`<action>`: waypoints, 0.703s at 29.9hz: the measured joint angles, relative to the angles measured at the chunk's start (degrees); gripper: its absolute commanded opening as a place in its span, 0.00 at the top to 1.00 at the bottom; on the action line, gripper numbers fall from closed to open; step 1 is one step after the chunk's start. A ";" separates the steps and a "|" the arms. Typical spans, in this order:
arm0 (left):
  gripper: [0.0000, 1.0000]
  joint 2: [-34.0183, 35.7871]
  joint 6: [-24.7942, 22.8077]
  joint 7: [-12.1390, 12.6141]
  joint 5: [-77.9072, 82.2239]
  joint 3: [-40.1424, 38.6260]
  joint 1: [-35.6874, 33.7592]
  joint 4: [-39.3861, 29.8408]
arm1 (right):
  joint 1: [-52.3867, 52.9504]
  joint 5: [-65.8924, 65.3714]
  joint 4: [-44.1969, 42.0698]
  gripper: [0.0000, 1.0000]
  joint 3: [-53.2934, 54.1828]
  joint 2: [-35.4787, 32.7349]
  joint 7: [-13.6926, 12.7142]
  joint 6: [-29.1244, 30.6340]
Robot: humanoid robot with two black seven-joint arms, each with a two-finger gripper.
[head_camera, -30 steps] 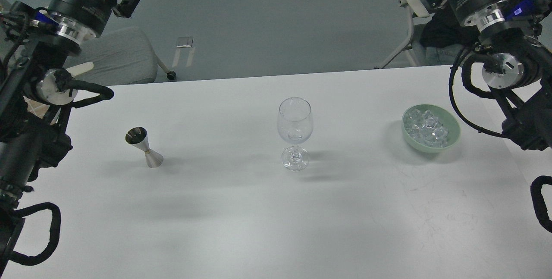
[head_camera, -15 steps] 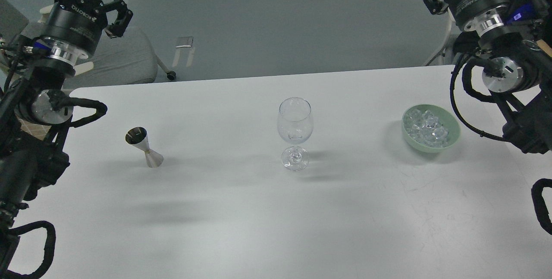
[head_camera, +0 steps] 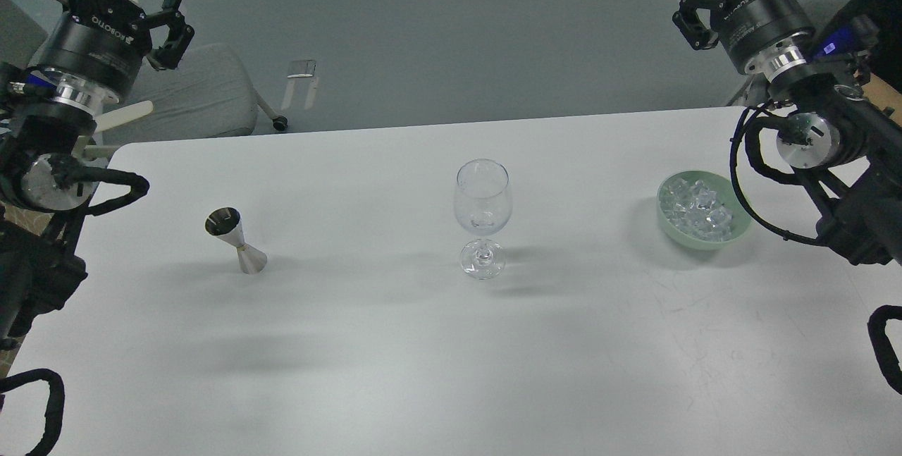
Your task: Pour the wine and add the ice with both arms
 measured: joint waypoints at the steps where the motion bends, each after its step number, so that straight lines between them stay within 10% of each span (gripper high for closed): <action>1: 0.01 0.00 0.01 -0.24 -0.01 0.03 0.00 0.02 | 0.08 -0.01 -0.01 0.00 -0.03 0.00 -0.05 -0.02; 21: 0.00 -1.01 0.09 0.50 0.14 0.19 -0.08 -0.86 | -0.45 -0.02 0.58 0.00 -0.08 -0.51 0.01 -0.99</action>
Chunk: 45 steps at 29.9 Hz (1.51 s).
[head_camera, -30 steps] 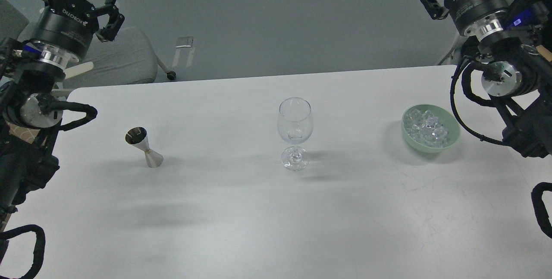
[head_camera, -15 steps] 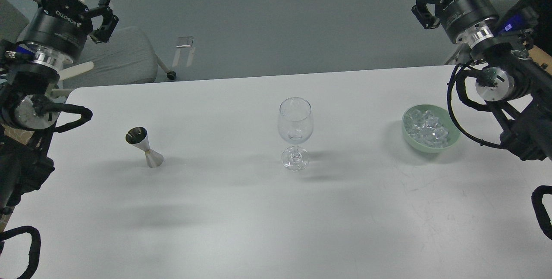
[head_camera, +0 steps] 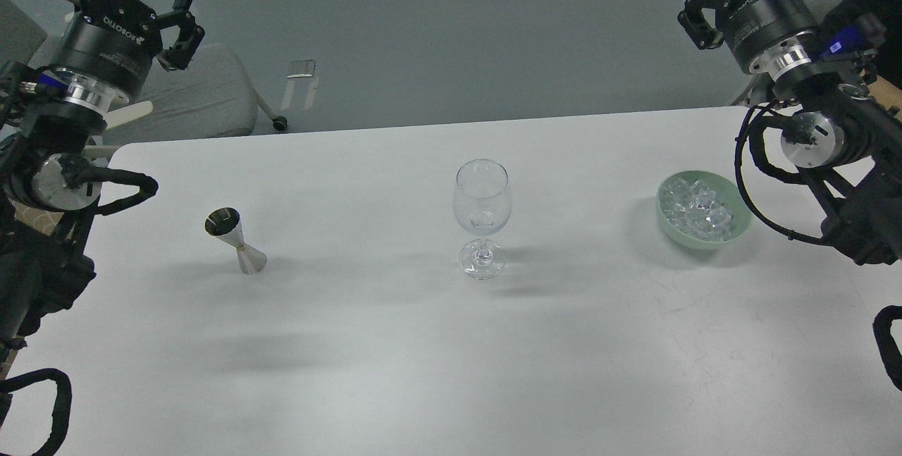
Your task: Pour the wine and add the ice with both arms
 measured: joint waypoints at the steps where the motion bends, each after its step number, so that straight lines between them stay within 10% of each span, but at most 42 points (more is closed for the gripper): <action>1: 0.00 0.00 -0.01 0.16 -0.06 -0.02 0.00 -0.04 | 0.00 0.00 0.01 0.00 -0.01 0.02 0.00 -0.07; 22: 0.00 0.23 0.42 3.42 -0.58 -0.24 -0.06 -2.10 | -0.08 -0.16 -0.28 0.00 -0.43 -0.15 0.01 -0.33; 30: 0.01 5.05 4.75 11.17 -9.98 -0.24 3.72 -9.70 | -0.20 -0.18 -0.34 0.00 -0.47 -0.60 0.01 -0.33; 45: 0.01 14.14 11.41 19.10 -33.02 -18.02 37.83 -34.31 | -0.56 -0.18 -0.15 0.00 -0.67 -0.49 -0.06 -0.93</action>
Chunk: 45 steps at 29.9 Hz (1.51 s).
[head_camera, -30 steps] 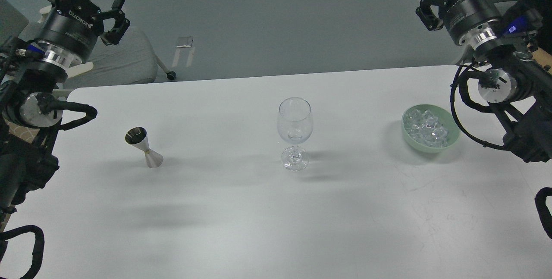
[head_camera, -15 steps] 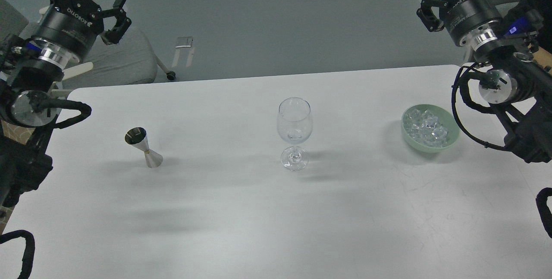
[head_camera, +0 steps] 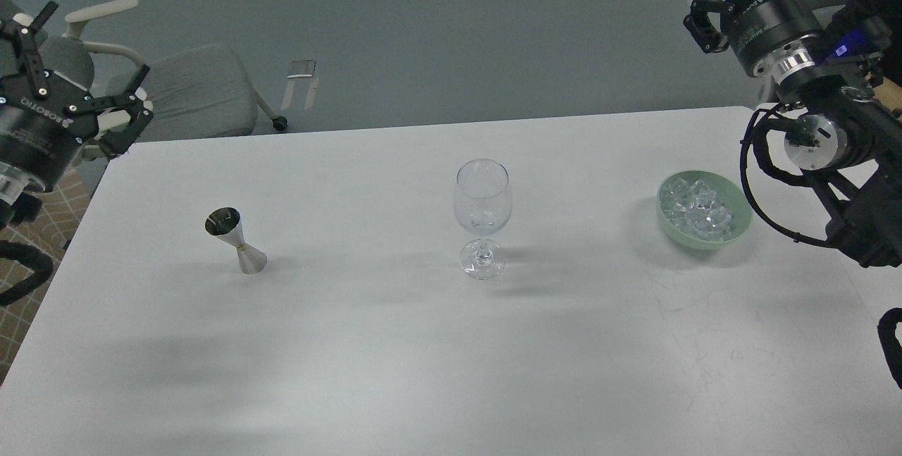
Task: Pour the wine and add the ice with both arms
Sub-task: 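Lower the left gripper to the metal jigger and grasp it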
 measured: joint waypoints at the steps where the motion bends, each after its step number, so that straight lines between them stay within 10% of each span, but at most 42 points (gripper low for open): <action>1: 0.01 -0.28 0.09 0.32 -1.72 -1.89 3.38 -1.44 | -0.12 0.00 0.00 0.00 -0.02 0.10 -0.05 -0.01; 17: 0.01 -18.84 0.50 10.83 -7.10 -11.77 28.98 -10.15 | -0.53 -0.10 -0.14 0.00 -0.12 0.72 -0.13 -0.37; 45: 0.01 -31.36 8.53 13.37 -3.19 -7.90 11.00 10.49 | -0.85 -0.62 -0.19 0.00 -0.12 1.25 -0.20 -1.16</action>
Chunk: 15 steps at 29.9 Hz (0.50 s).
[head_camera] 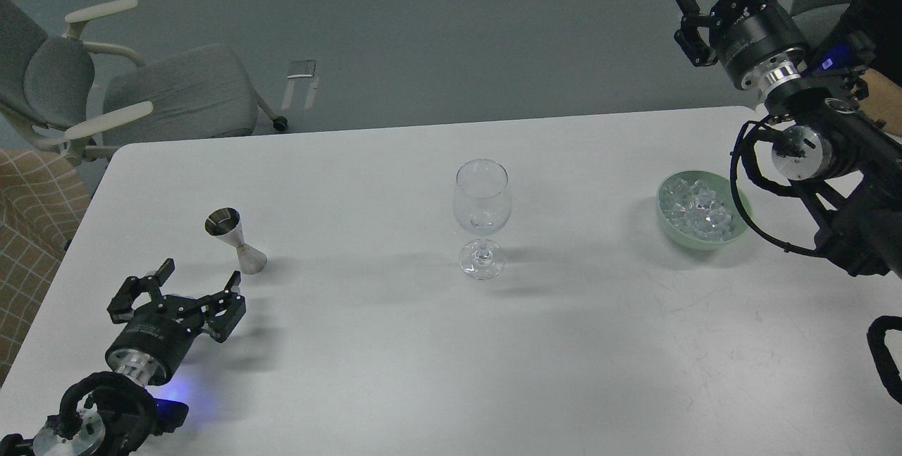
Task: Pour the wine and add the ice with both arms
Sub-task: 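Lower the left gripper to the metal jigger and grasp it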
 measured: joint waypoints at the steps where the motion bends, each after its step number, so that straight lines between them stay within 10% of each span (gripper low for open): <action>1: 0.01 -0.26 0.00 0.06 0.03 0.00 -0.66 0.81 | -0.04 -0.02 0.00 0.00 0.00 0.04 0.00 -0.04; 15: 0.02 -1.25 -0.06 0.47 2.80 0.60 -5.52 4.74 | -0.07 -0.16 0.00 0.00 -0.31 0.08 0.00 -0.08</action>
